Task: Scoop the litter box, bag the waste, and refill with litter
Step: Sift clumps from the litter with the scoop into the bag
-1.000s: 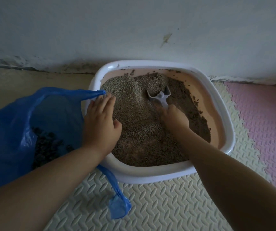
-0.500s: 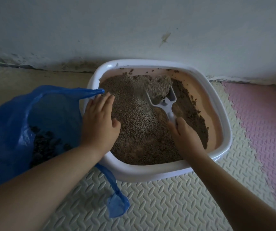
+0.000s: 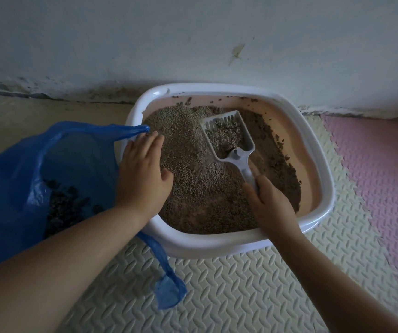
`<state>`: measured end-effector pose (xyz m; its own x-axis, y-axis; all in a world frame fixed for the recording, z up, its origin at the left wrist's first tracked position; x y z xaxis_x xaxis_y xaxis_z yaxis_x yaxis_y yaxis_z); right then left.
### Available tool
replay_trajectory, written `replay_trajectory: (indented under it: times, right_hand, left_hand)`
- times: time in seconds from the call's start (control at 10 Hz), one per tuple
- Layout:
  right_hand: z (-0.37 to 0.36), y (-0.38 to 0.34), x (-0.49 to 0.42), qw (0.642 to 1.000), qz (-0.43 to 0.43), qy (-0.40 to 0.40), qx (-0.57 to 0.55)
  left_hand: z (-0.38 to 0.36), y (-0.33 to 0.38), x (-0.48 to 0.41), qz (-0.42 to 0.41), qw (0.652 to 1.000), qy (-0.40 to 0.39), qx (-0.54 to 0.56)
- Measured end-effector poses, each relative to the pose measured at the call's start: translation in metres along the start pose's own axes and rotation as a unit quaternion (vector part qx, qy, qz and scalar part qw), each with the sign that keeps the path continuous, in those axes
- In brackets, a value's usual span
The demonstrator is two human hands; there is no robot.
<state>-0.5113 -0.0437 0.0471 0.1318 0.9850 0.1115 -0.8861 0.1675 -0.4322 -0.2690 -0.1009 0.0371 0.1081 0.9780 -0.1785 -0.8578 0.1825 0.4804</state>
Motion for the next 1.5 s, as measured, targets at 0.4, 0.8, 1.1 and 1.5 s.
replay_trajectory:
  times: [0.4, 0.8, 1.1, 1.5]
  right_hand:
    - [0.003, 0.005, 0.0, 0.998, -0.002, 0.011, -0.061]
    - [0.0, 0.004, 0.001, 0.998, 0.039, -0.022, -0.047]
    - [0.001, 0.005, 0.002, 0.998, 0.044, -0.012, -0.04]
    - [0.0, 0.01, -0.003, 0.998, -0.007, -0.009, -0.066]
  left_hand:
    - [-0.001, -0.002, -0.001, 0.0, 1.0, -0.001, 0.0]
    - [-0.001, -0.002, 0.0, 0.0, 1.0, -0.002, 0.004]
    - [-0.002, -0.002, 0.0, 0.0, 1.0, -0.008, 0.004]
    - [-0.001, -0.001, 0.0, -0.005, 1.0, -0.001, 0.005]
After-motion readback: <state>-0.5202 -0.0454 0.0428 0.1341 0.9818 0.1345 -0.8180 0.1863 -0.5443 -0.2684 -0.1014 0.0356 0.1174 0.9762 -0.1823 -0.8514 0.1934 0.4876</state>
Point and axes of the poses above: each hand's wrist, its own x-axis away from the middle knuckle, its own z-axis out of the back of the hand, y = z × x, the point moved 3 cm from there along -x, towards the middle knuckle, and after that the axes turned 1 degree about z, right-handed, at the moved point
